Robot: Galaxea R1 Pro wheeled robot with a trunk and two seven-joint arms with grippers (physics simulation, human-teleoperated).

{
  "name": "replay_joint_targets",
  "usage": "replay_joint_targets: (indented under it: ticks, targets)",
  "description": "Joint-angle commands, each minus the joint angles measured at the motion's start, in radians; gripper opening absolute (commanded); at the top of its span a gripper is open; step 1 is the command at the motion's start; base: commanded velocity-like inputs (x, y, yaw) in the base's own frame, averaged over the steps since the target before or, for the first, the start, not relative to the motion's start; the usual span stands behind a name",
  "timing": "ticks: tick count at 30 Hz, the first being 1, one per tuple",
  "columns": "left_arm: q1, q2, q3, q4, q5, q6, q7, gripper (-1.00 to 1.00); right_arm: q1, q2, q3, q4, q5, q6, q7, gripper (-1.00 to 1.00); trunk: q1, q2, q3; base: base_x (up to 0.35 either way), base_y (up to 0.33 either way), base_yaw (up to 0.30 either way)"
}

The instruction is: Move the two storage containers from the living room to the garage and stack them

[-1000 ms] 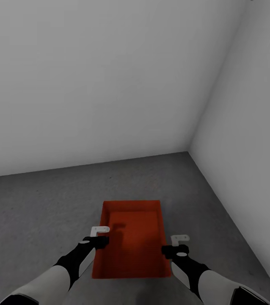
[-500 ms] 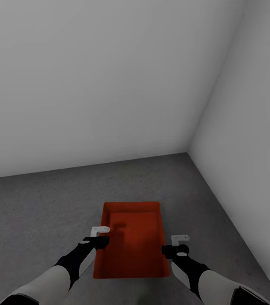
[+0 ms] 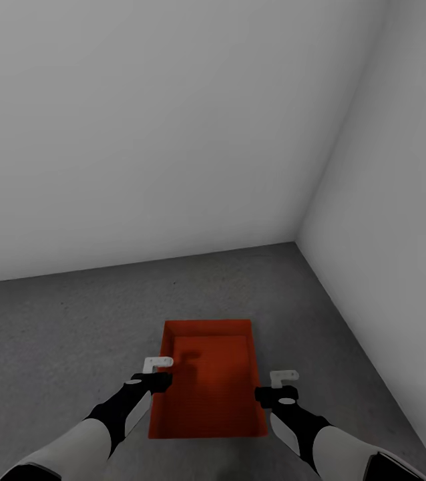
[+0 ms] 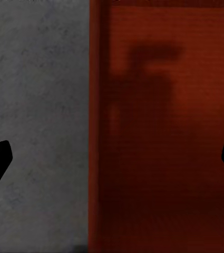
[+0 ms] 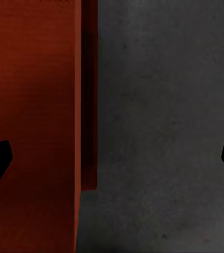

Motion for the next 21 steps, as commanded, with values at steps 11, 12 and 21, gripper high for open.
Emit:
replay_joint_targets:
  ticks: [11,12,21]
  targets:
    - [0.0,0.002,-0.008,-0.002,0.009,0.005,0.006,1.0,-0.001,-0.002,0.008,0.0,-0.011,-0.003,-0.005,1.0,-0.042,0.077,0.034,0.0,0.0,0.0]
    - [0.0,0.002,-0.008,-0.002,0.009,0.005,0.006,1.0,-0.001,-0.002,0.008,0.0,-0.011,-0.003,-0.005,1.0,-0.046,0.084,0.037,0.0,0.0,0.0]
    - [0.0,0.002,-0.008,-0.002,0.009,0.006,0.007,1.0,-0.001,-0.002,0.008,0.0,-0.011,-0.003,-0.005,1.0,-0.081,0.147,0.065,0.0,0.0,0.0]
